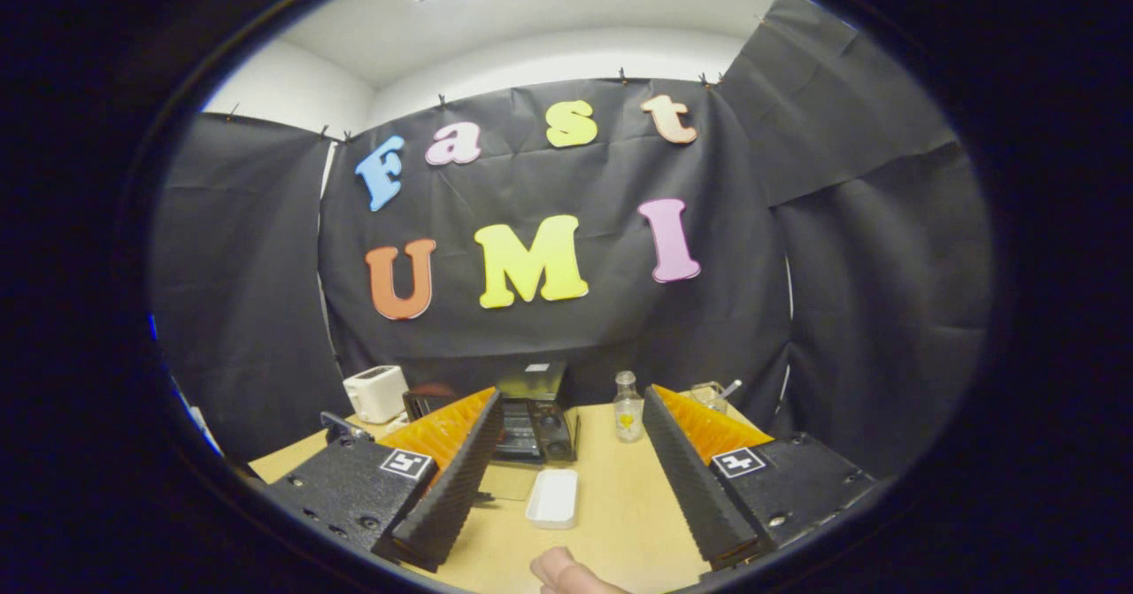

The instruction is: Open the electric oven with the left hand, put the food in, and close the electric oven.

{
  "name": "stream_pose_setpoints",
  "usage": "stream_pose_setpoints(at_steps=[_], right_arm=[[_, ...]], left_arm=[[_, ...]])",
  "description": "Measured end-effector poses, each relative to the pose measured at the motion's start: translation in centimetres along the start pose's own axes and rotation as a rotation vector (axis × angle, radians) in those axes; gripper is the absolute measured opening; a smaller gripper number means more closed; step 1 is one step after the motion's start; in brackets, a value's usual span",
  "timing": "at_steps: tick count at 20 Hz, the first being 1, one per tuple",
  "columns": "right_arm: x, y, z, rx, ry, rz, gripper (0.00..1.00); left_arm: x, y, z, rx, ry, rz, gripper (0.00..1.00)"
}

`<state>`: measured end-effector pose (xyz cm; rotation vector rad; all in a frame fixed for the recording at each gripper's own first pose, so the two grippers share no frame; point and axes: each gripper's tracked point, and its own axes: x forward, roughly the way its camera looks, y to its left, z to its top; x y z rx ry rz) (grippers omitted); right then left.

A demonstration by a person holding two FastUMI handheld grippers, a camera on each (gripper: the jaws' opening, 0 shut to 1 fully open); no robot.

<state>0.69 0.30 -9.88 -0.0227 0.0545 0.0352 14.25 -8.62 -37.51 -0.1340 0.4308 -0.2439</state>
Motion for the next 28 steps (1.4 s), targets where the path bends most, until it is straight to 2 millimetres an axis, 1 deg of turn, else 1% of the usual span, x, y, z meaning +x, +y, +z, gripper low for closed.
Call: stream_pose_setpoints(at_steps=[1, 2, 3, 4, 5, 6, 7, 8, 9, 10, 14, 16, 20, 22, 23, 24, 26, 28], right_arm=[[-1.0, -0.1, 0.7, -0.006, -0.016, -0.002, 0.99], [-2.0, -0.6, 1.0, -0.011, -0.03, -0.011, 0.99], [-2.8, -1.1, 1.2, -0.02, -0.047, -0.02, 0.96], [-3.5, -1.4, 1.6, -0.026, -0.066, -0.026, 1.0], [-3.9, -1.7, 1.9, -0.029, -0.077, -0.029, 0.99], [-4.2, -1.8, 2.1, -0.027, -0.084, -0.032, 0.99], [-4.4, -1.9, 2.1, -0.022, -0.086, -0.032, 0.99], [-4.6, -1.8, 2.0, -0.019, -0.088, -0.028, 0.99], [-4.7, -1.5, 2.1, -0.017, -0.091, -0.017, 0.96], [-4.8, -1.1, 2.0, -0.017, -0.09, -0.006, 0.99], [-5.0, -0.7, 1.9, -0.027, -0.092, 0.011, 0.99], [-4.9, -0.5, 1.9, -0.032, -0.087, 0.01, 0.99], [-4.7, 0.3, 2.0, -0.04, -0.089, 0.018, 0.99], [-4.6, 0.7, 1.9, -0.044, -0.088, 0.022, 0.99], [-4.6, 0.8, 1.8, -0.045, -0.088, 0.023, 0.99], [-4.6, 0.8, 1.7, -0.05, -0.085, 0.021, 0.99], [-4.5, 1.0, 1.5, -0.074, -0.08, 0.007, 0.99], [-4.6, 0.9, 1.7, -0.095, -0.091, -0.005, 0.99]], left_arm=[[0.6, 0.0, -0.5, -0.005, 0.015, 0.004, 0.96], [1.1, 0.2, -0.9, -0.007, 0.027, 0.014, 0.96], [1.6, 0.3, -1.1, -0.002, 0.035, 0.022, 0.96], [1.8, 0.5, -1.3, 0.005, 0.052, 0.036, 0.96], [1.8, 0.6, -1.4, 0.015, 0.055, 0.044, 0.96], [2.1, 0.5, -1.3, 0.023, 0.057, 0.051, 0.85], [2.1, 0.5, -1.3, 0.037, 0.056, 0.056, 0.95], [2.2, 0.6, -1.5, 0.048, 0.06, 0.062, 0.94], [2.3, 0.6, -1.5, 0.053, 0.067, 0.067, 0.94], [2.3, 0.7, -1.6, 0.062, 0.073, 0.073, 0.94], [2.4, 0.7, -0.7, 0.088, 0.051, 0.082, 0.94], [2.3, 0.7, -0.8, 0.087, 0.08, 0.082, 0.95], [1.8, 0.6, 1.0, 0.039, 0.067, 0.074, 0.95], [1.4, 0.5, 2.9, 0.054, 0.018, 0.063, 0.95], [1.3, 0.5, 4.4, 0.074, -0.018, 0.058, 0.94], [1.2, 0.8, 5.5, 0.088, -0.048, 0.07, 0.95], [1.4, 1.9, 6.8, 0.095, -0.057, 0.107, 0.95], [1.8, 2.8, 8.3, 0.093, -0.074, 0.13, 0.95]])
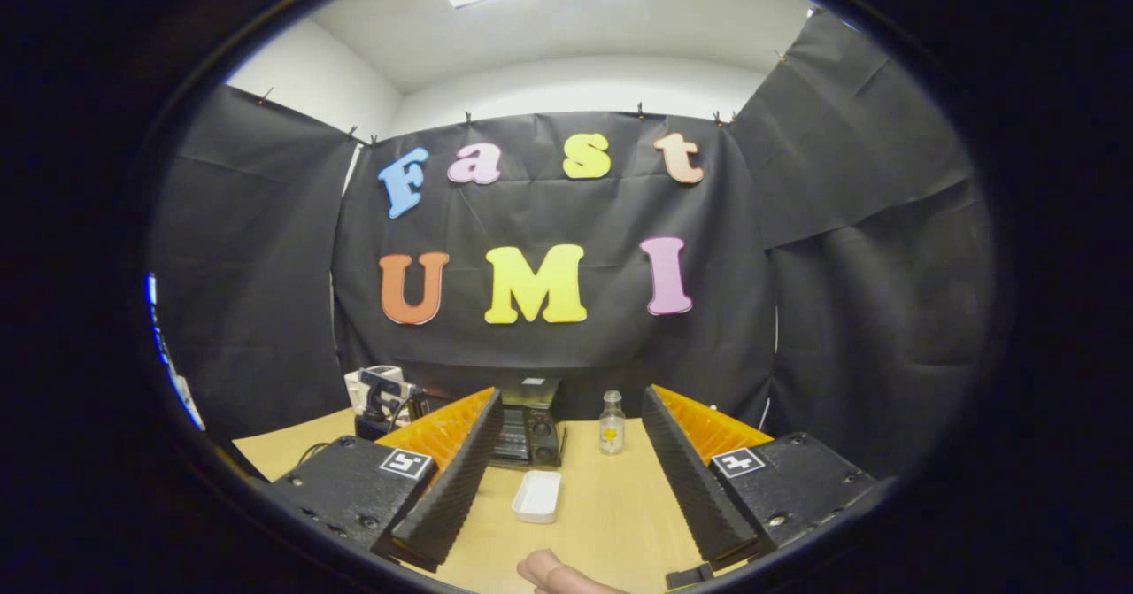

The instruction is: Open the electric oven with the left hand, put the food in, and close the electric oven.

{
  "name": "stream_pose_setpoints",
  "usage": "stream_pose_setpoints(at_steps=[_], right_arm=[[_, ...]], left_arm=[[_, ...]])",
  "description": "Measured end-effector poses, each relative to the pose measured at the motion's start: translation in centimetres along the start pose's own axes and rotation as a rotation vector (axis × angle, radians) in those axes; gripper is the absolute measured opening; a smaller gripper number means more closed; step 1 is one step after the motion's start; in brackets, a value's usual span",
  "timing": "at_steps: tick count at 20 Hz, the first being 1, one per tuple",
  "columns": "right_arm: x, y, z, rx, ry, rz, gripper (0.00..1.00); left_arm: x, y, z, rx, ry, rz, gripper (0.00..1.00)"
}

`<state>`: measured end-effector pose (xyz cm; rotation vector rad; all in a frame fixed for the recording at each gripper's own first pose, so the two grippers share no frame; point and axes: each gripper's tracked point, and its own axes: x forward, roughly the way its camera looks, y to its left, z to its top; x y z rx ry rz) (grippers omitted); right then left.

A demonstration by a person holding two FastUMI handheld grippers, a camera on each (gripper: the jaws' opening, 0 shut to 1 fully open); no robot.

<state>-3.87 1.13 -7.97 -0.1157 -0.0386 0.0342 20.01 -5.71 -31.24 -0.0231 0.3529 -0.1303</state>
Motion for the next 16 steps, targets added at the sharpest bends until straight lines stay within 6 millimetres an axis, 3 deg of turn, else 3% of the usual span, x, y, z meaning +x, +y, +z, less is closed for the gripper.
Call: stream_pose_setpoints(at_steps=[5, 6, 7, 11, 14, 16], right_arm=[[-0.5, 0.2, 0.0, -0.017, -0.007, 0.006, 0.96], [-0.6, 0.3, 0.0, -0.011, -0.007, 0.013, 0.99], [-0.5, 0.5, -0.1, 0.0, -0.005, 0.021, 1.0], [-0.1, -0.3, -0.6, 0.018, 0.006, 0.013, 0.99], [-0.1, -0.4, -0.9, 0.025, 0.014, 0.012, 0.99], [0.0, -0.8, -1.1, 0.022, 0.019, 0.004, 0.99]], left_arm=[[2.4, 1.1, 2.2, -0.09, -0.009, -0.023, 0.97], [2.8, 1.2, 2.9, -0.094, -0.016, -0.027, 0.97], [2.9, 1.0, 4.3, -0.089, -0.027, -0.022, 0.96], [4.4, 2.2, 5.9, -0.025, -0.036, 0.031, 0.96], [3.7, 2.0, 7.5, -0.025, -0.059, 0.032, 0.96], [2.3, 1.6, 8.3, -0.034, -0.075, 0.021, 0.96]])
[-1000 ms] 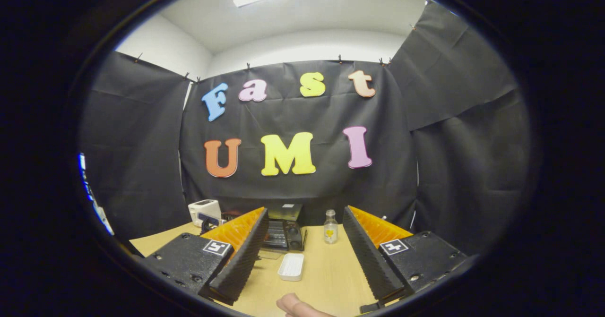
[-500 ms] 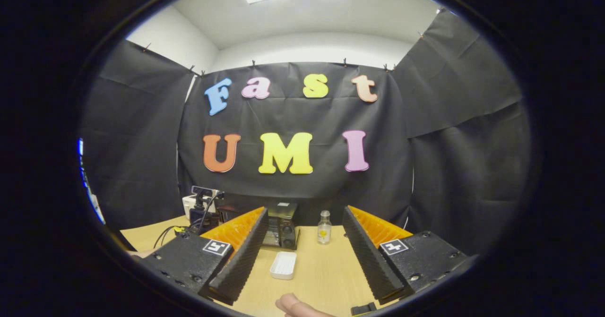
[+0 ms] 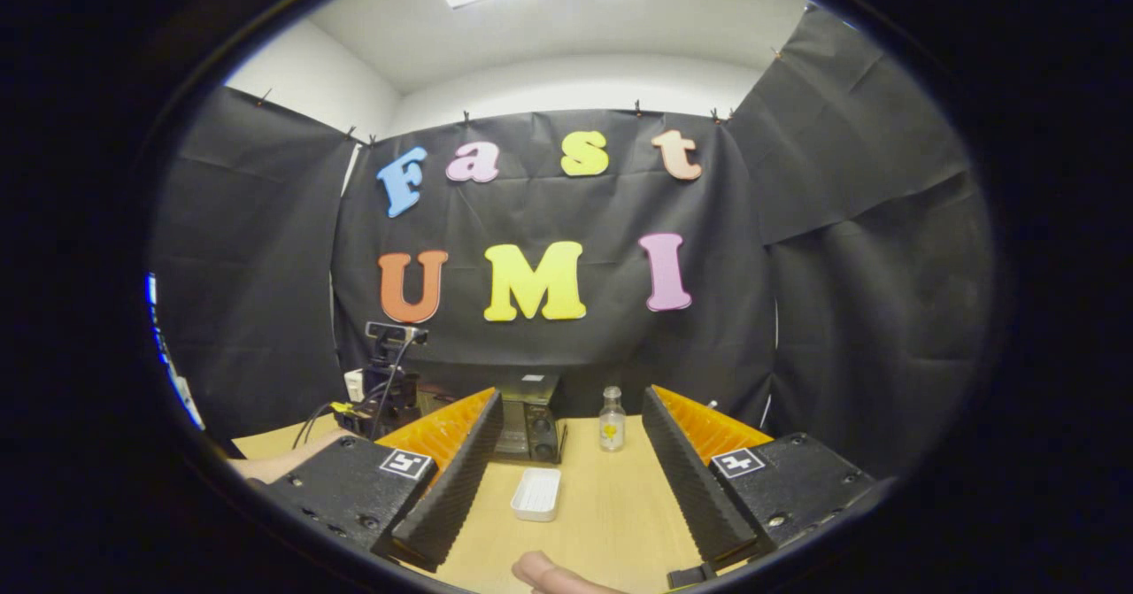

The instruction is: Open the electric oven with the left hand, put the food in, and close the electric oven.

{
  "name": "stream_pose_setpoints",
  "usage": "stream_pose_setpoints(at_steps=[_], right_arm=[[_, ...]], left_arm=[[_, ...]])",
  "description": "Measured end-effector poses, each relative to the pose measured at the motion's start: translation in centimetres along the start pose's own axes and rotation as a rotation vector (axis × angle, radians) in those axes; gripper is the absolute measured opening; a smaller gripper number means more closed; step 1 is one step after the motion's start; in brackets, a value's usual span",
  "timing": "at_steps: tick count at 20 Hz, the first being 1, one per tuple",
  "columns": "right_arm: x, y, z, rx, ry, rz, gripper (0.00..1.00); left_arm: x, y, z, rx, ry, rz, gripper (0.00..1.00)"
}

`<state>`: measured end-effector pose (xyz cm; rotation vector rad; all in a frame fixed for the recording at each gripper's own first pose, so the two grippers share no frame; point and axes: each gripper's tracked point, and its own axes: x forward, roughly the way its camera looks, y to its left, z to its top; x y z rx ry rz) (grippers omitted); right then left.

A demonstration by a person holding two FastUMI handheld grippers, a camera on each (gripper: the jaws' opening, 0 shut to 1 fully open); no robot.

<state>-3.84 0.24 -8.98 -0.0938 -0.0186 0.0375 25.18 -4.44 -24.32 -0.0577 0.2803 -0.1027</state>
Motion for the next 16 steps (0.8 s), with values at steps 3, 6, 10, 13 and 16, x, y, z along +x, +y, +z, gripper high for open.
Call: stream_pose_setpoints(at_steps=[3, 6, 10, 13, 16], right_arm=[[0.0, 0.1, 0.1, 0.004, 0.001, 0.0, 0.96], [0.1, 0.0, 0.1, 0.014, 0.001, -0.002, 0.99], [0.4, -0.1, 0.1, 0.027, -0.013, -0.022, 0.99], [0.3, 0.9, 0.0, 0.007, -0.021, -0.012, 0.99], [-0.4, 2.5, 0.2, -0.022, -0.036, 0.024, 0.96]], left_arm=[[-3.5, 0.2, 1.9, -0.011, -0.029, 0.022, 0.96], [-8.6, -1.0, 5.2, -0.065, -0.114, -0.027, 0.96], [-16.4, 0.7, 8.2, -0.05, -0.199, 0.01, 0.95], [-22.6, 0.8, 8.5, -0.033, -0.202, 0.068, 0.95], [-27.0, -0.4, 7.8, -0.027, -0.226, 0.034, 0.95]])
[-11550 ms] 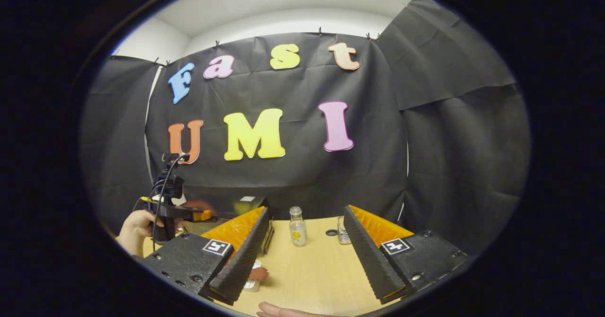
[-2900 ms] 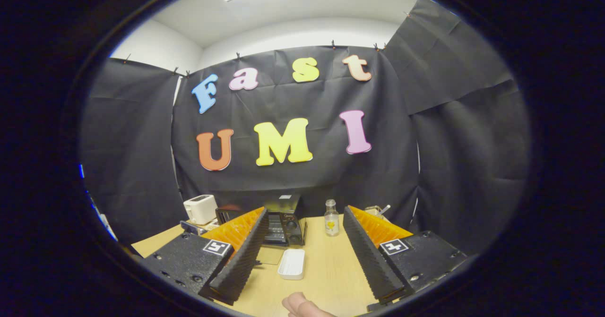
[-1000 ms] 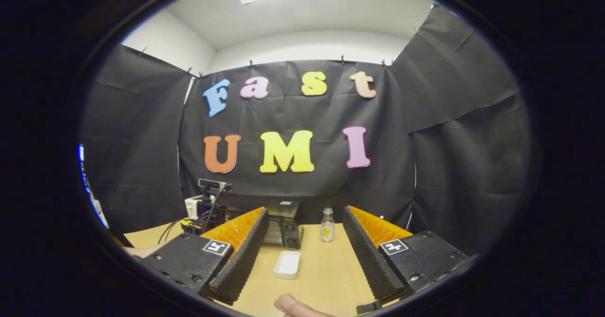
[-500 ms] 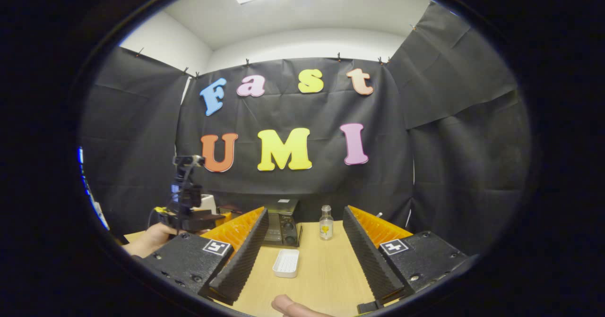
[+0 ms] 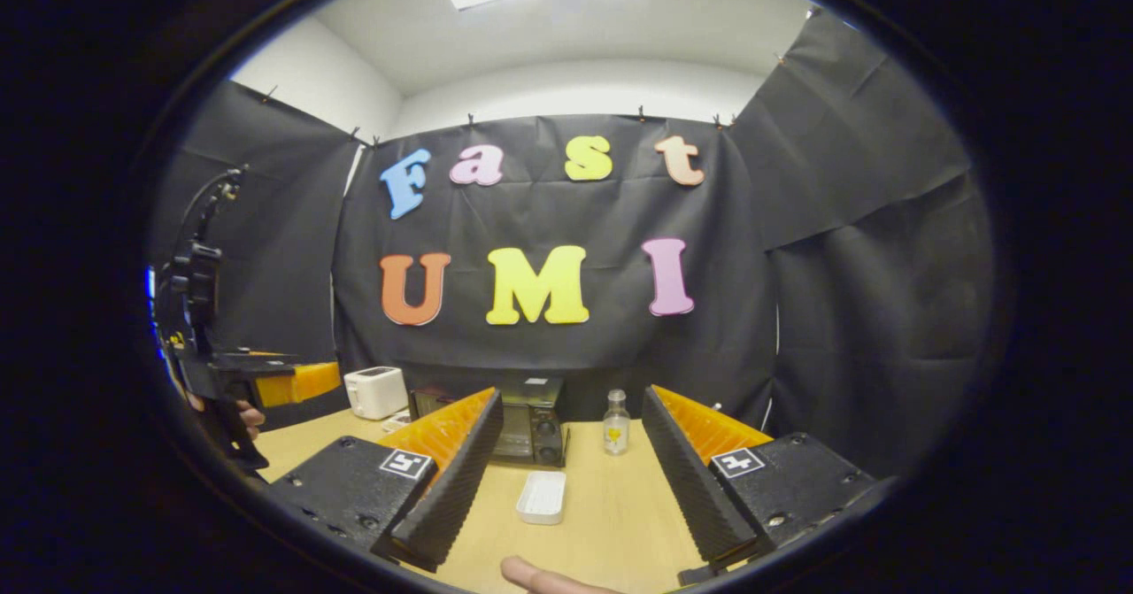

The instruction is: Open the electric oven with the left hand, put the food in, and close the electric oven.

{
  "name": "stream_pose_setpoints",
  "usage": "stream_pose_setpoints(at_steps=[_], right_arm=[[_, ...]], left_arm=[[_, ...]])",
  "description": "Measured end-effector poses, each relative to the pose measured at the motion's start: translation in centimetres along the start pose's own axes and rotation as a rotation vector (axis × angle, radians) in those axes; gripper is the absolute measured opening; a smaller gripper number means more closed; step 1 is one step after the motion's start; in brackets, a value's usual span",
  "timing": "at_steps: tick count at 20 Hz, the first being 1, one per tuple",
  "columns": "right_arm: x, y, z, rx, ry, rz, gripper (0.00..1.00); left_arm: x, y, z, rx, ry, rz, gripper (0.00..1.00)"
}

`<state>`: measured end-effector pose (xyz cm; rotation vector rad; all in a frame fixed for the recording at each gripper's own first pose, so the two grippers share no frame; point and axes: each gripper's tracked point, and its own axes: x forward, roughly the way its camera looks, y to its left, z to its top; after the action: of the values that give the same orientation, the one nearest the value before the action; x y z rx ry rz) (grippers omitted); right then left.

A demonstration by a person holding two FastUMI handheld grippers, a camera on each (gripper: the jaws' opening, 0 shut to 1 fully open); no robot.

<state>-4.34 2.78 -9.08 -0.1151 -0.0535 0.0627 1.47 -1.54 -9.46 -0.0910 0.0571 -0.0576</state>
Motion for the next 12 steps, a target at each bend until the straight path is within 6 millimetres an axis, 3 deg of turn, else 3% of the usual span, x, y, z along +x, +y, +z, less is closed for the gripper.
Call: stream_pose_setpoints(at_steps=[4, 9, 11, 12], right_arm=[[-0.7, 0.9, 0.7, -0.031, -0.025, 0.023, 0.99], [-1.5, 0.9, 1.1, -0.028, -0.05, 0.017, 0.96], [-1.3, 1.1, 1.1, -0.028, -0.043, 0.018, 0.99], [-1.3, 1.2, 1.1, -0.021, -0.042, 0.018, 0.96]], left_arm=[[-4.2, -0.2, 0.2, 0.025, -0.071, 0.014, 0.95], [-5.5, -1.4, 0.2, 0.043, -0.073, 0.004, 0.95], [-5.5, -1.5, 0.5, 0.049, -0.082, -0.003, 0.95], [-5.6, -1.4, 0.5, 0.046, -0.087, -0.001, 0.95]])
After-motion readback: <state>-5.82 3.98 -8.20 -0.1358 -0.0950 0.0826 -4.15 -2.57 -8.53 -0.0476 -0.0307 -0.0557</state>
